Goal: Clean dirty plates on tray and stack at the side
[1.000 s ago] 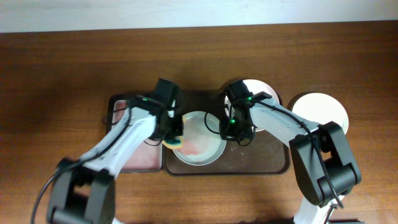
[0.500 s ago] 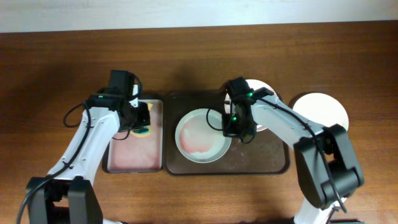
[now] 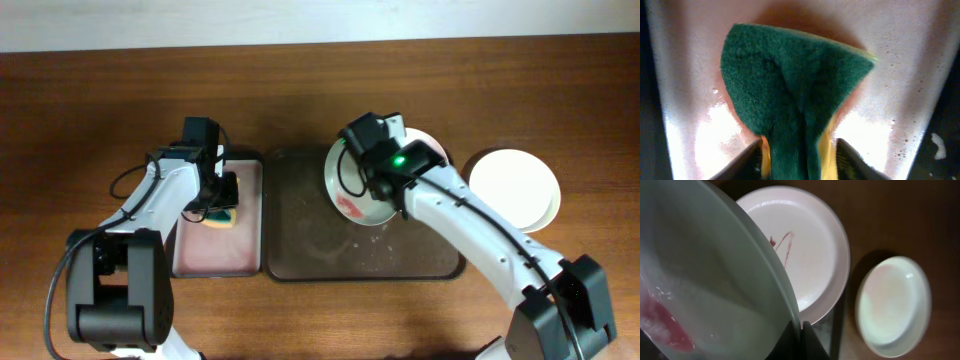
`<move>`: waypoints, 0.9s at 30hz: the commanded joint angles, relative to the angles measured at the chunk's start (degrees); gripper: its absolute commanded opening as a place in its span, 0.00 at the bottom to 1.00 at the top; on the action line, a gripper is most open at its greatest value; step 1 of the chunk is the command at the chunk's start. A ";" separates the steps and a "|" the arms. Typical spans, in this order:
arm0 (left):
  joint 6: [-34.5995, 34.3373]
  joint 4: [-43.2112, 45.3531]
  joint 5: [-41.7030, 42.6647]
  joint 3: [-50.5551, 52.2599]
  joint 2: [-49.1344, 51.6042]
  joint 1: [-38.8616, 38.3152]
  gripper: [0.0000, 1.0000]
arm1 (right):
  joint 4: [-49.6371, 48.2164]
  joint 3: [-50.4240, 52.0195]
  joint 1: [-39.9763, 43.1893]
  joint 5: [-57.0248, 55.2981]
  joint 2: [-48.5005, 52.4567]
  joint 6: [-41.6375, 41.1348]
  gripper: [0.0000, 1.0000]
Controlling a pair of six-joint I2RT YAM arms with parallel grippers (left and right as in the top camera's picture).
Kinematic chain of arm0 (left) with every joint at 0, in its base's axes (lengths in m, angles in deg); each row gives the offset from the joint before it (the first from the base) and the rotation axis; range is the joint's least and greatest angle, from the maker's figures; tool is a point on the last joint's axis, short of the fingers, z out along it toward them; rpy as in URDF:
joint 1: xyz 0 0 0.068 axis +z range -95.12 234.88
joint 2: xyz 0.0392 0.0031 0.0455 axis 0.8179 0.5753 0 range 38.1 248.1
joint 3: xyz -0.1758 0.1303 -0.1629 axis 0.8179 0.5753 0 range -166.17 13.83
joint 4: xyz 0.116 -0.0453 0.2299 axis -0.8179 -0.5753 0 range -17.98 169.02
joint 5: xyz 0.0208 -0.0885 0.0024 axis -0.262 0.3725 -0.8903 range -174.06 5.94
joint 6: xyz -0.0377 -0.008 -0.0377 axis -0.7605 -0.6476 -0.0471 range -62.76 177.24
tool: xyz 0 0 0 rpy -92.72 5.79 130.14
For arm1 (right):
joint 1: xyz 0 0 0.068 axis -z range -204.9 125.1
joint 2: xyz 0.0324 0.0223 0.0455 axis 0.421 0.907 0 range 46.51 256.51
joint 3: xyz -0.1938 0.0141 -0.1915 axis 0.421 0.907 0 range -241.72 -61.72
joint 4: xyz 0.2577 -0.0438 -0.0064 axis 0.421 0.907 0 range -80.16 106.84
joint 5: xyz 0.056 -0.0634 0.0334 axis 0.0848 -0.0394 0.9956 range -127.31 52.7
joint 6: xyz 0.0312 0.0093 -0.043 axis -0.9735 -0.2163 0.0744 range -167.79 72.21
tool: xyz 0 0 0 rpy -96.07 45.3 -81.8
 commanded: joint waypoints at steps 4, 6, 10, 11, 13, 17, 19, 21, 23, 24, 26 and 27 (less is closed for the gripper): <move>0.55 0.13 -1.25 -0.33 0.35 0.15 0.68 | -0.66 -0.87 -8.72 -19.61 -1.77 -0.11 0.04; 0.55 0.33 -1.25 -0.33 0.35 0.15 0.73 | -1.07 -0.87 -11.32 -24.63 -1.77 -0.57 0.04; 0.55 2.47 -1.27 -0.33 0.37 0.15 0.79 | -4.00 -0.87 -15.45 -32.63 -1.77 -0.74 0.04; 0.55 3.19 -1.29 -0.33 0.37 0.15 0.79 | -4.46 -0.87 -15.85 -33.42 -1.77 -0.74 0.04; 0.52 5.07 -1.79 -0.33 0.44 0.15 0.80 | -5.03 -0.87 -16.13 -34.34 -1.79 -1.86 0.04; -0.11 7.04 -3.65 0.26 0.50 0.15 0.82 | -5.90 -0.87 -15.96 -35.17 -1.84 -2.23 0.04; -0.11 7.67 -3.65 0.35 0.79 0.09 0.82 | -6.32 -0.87 -15.96 -35.80 -1.84 -2.23 0.04; -0.11 8.24 -3.65 0.35 1.46 0.09 0.82 | -6.71 -0.87 -15.96 -35.56 -1.84 -2.27 0.04; -0.11 9.31 -3.61 0.35 2.86 0.09 0.82 | -6.93 -0.87 -15.89 -35.12 -1.84 -3.43 0.04; -0.11 9.60 -3.58 0.35 3.54 0.09 0.79 | -6.91 -0.87 -15.69 -35.10 -1.84 -3.58 0.04; -0.11 10.05 -3.39 0.35 4.94 0.09 0.71 | -6.88 -0.87 -14.67 -32.52 -1.84 -3.56 0.04; -0.09 10.43 -3.15 0.35 5.29 0.09 0.65 | -6.75 -0.87 -13.90 -30.25 -1.84 -3.58 0.04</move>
